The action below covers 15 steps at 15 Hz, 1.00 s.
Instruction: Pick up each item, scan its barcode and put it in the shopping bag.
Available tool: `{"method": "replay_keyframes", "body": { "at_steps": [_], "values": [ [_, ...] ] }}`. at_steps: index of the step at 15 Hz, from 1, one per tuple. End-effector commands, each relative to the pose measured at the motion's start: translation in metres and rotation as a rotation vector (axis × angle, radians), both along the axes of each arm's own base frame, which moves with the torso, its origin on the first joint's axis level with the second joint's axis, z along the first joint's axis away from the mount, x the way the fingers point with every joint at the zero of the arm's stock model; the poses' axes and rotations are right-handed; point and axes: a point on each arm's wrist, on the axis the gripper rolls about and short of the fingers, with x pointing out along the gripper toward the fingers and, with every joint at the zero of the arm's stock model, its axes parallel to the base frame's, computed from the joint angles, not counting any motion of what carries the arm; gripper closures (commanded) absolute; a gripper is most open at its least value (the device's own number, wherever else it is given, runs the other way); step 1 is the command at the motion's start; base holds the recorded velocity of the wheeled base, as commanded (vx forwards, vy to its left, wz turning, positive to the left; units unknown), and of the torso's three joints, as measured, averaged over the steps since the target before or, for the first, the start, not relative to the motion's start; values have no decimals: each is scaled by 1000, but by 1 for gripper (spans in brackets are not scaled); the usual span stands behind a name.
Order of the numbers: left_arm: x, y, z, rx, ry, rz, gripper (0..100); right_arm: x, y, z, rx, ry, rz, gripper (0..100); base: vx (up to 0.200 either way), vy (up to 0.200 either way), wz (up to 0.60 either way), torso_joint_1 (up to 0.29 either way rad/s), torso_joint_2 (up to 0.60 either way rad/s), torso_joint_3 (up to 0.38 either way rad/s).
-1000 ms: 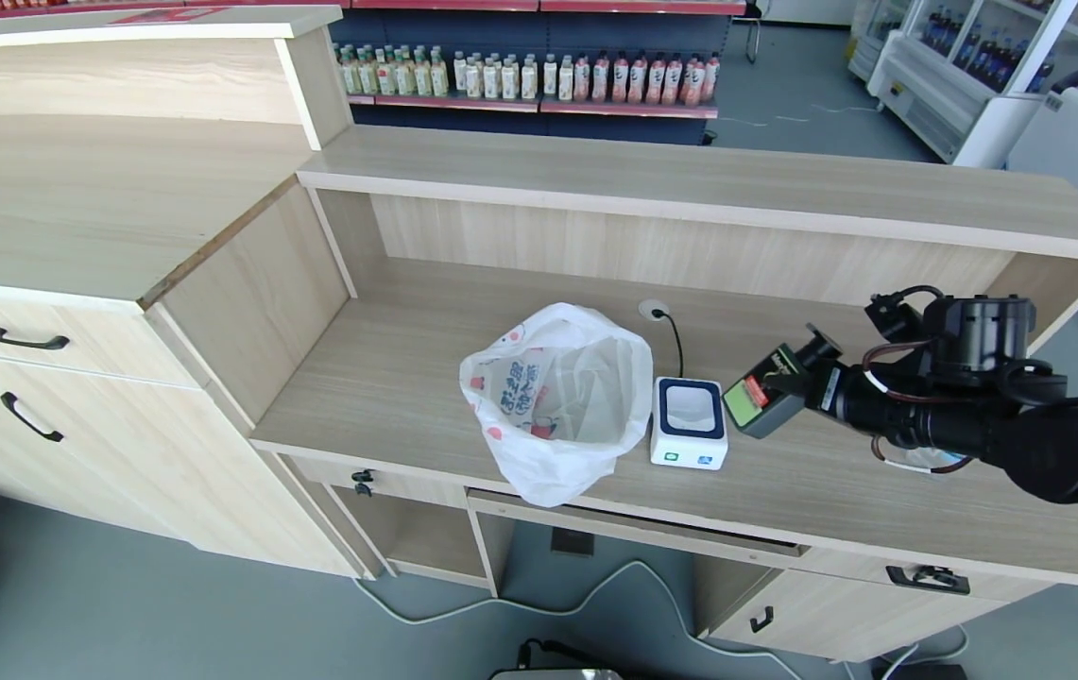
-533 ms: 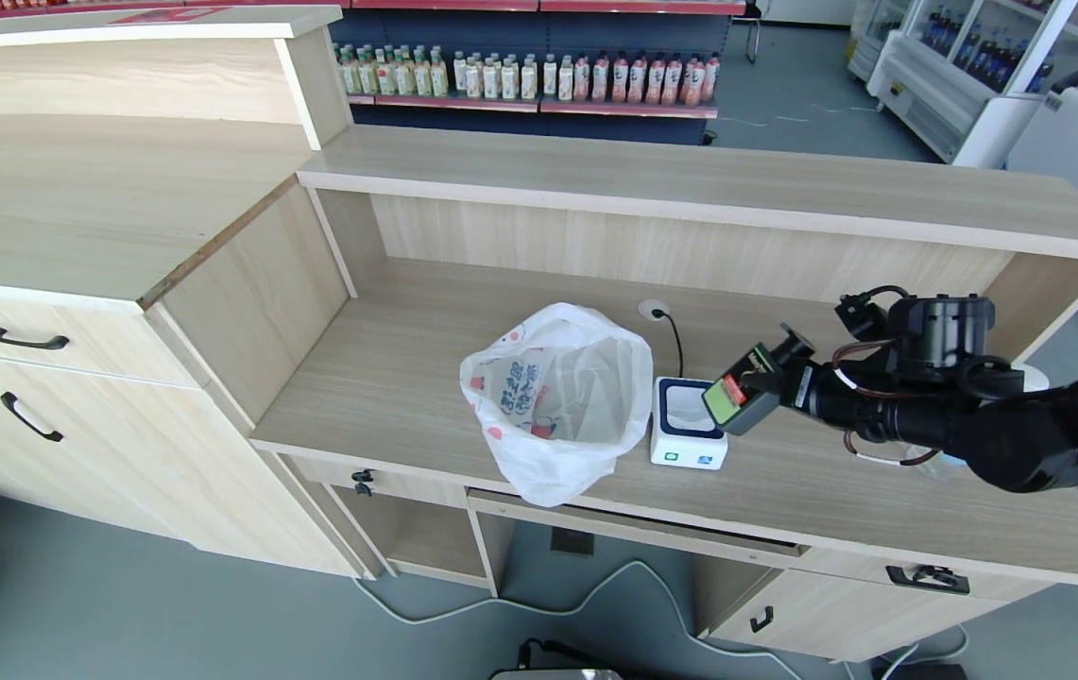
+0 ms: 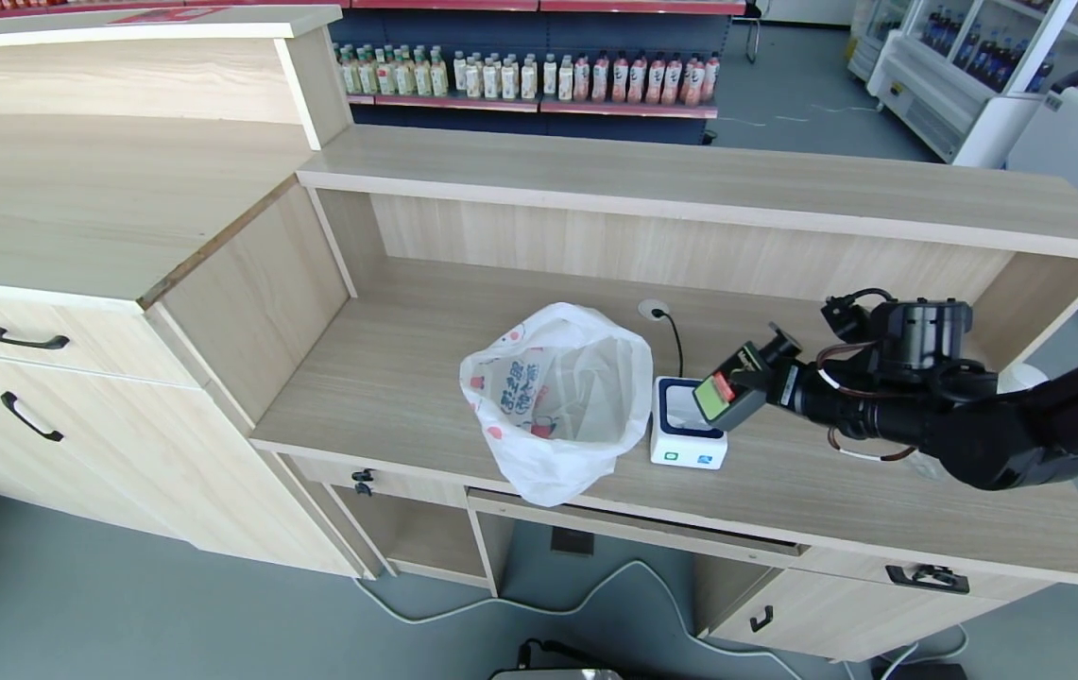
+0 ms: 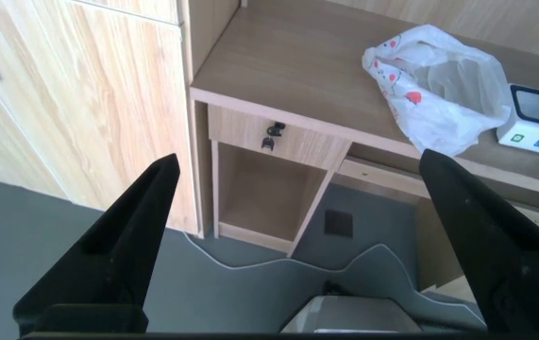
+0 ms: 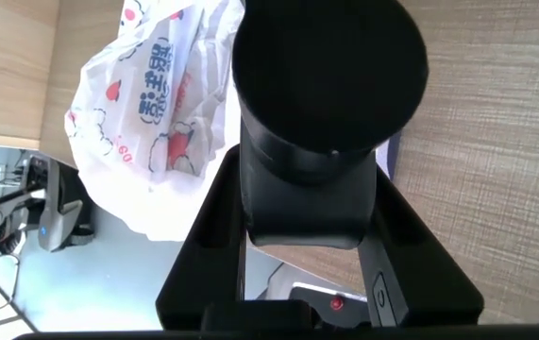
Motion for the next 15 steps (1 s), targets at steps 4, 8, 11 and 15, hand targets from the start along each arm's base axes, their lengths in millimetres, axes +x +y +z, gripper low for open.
{"method": "replay_keyframes", "body": {
  "at_steps": [4,8,11,15],
  "values": [
    [0,0,0,1,0,0,0,8,7,-4,5,-7,15,100,0,0,0,0,0,0],
    [0,0,0,-1,0,0,0,13,15,-9,5,-5,34,100,0,0,0,0,0,0],
    [0,0,0,-1,0,0,0,16,21,-12,3,-3,50,100,0,0,0,0,0,0],
    [0,0,0,1,0,0,0,16,23,-15,0,4,52,100,0,0,0,0,0,0]
  ]
}}
